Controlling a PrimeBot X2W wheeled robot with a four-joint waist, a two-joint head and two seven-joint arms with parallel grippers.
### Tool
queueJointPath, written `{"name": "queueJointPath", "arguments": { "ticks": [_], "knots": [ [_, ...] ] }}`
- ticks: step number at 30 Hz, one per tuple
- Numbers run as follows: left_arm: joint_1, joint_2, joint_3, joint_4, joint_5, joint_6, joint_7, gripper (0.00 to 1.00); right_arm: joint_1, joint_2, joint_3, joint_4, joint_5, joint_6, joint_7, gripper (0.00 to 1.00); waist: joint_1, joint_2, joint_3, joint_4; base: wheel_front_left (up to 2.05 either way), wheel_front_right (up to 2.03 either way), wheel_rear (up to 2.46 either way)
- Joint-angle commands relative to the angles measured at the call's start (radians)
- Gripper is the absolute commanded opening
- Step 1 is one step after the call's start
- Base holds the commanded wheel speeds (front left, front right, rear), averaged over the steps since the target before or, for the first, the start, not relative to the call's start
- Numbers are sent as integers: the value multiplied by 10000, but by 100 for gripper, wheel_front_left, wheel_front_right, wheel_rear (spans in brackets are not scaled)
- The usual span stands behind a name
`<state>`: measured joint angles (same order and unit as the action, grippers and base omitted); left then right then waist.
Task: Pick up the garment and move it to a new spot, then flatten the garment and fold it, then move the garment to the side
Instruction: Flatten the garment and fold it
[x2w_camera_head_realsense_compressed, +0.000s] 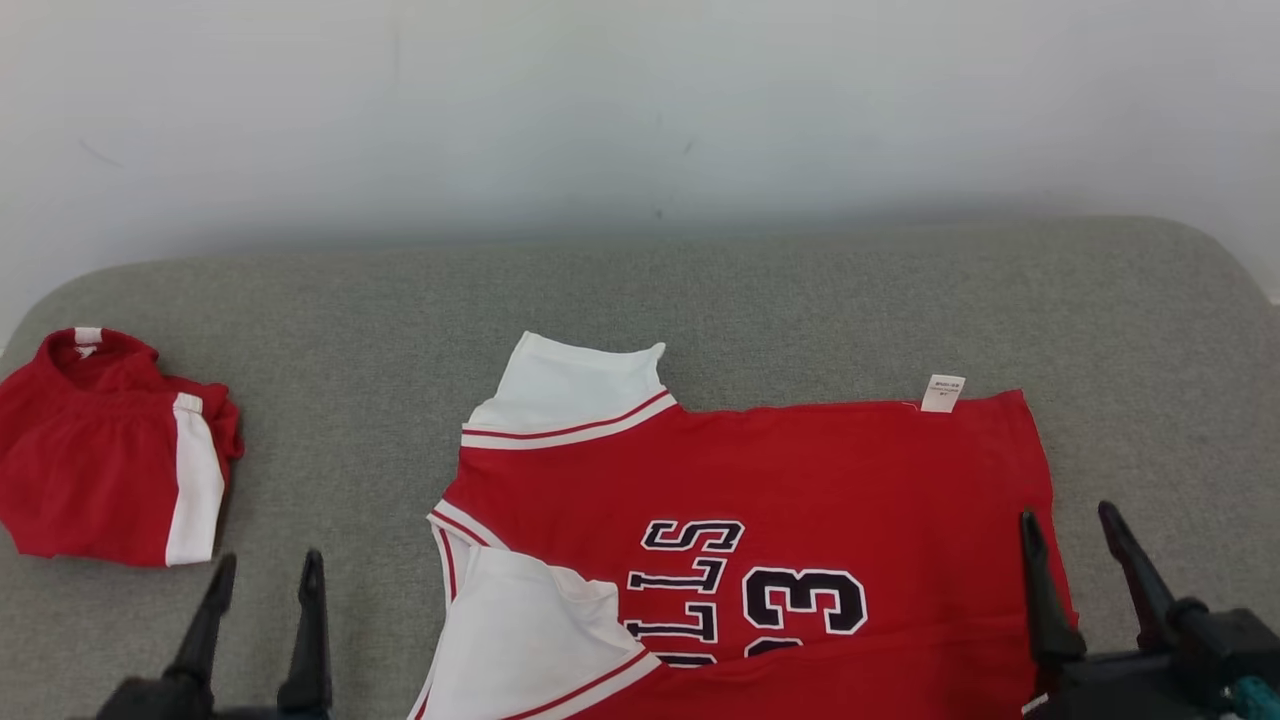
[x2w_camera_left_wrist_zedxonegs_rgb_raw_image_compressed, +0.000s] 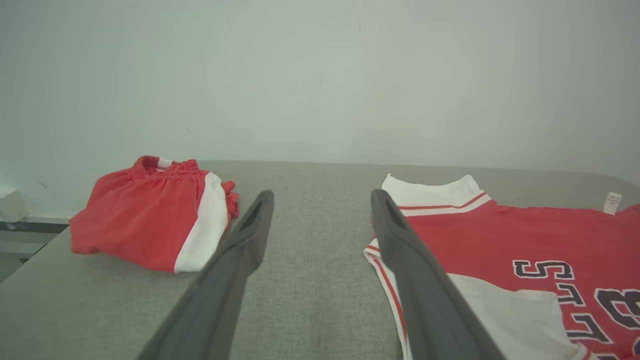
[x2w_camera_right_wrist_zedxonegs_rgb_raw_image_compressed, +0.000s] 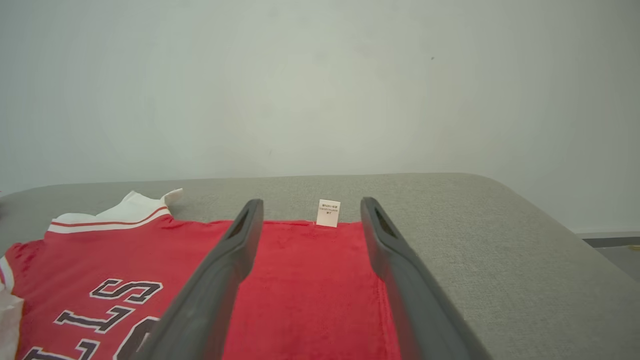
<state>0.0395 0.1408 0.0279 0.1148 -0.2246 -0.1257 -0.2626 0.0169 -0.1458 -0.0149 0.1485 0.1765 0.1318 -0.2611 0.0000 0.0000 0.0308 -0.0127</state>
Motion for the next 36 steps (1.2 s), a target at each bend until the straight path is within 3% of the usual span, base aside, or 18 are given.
{"name": "queueJointPath", "arguments": {
  "ticks": [1, 7, 13, 22, 30, 36],
  "knots": [
    [-400, 171, -67, 61, -48, -40, -32, 100, -287, -142, -21, 102, 109, -24, 55, 100, 0, 0, 220, -133, 0, 0, 0],
    [-2882, 1399, -1043, 536, -624, -44, 548, 100, -2153, -855, 74, 1243, 252, -24, 1097, 100, 0, 0, 1003, -435, 0, 0, 0],
    [-5639, 2530, -2690, 1446, -2156, -36, 1873, 100, -4113, -1409, 344, 2574, 404, -24, 2340, 100, 0, 0, 2071, -688, 0, 0, 0],
    [-8708, 3627, -5417, 2979, -4287, -37, 3659, 100, -6506, -1622, 1211, 4445, 467, -24, 3203, 100, 0, 0, 3353, -1128, 0, 0, 0],
    [-10263, 4056, -7383, 4287, -5266, -38, 4420, 100, -7935, -1132, 2208, 5696, 783, -25, 3462, 100, 0, 0, 3876, -1575, 0, 0, 0],
    [-10918, 3897, -7967, 5106, -5869, -38, 4330, 100, -8460, -970, 2671, 6295, 1055, -25, 3399, 100, 0, 0, 4064, -1709, 0, 0, 0]
  ]
}}
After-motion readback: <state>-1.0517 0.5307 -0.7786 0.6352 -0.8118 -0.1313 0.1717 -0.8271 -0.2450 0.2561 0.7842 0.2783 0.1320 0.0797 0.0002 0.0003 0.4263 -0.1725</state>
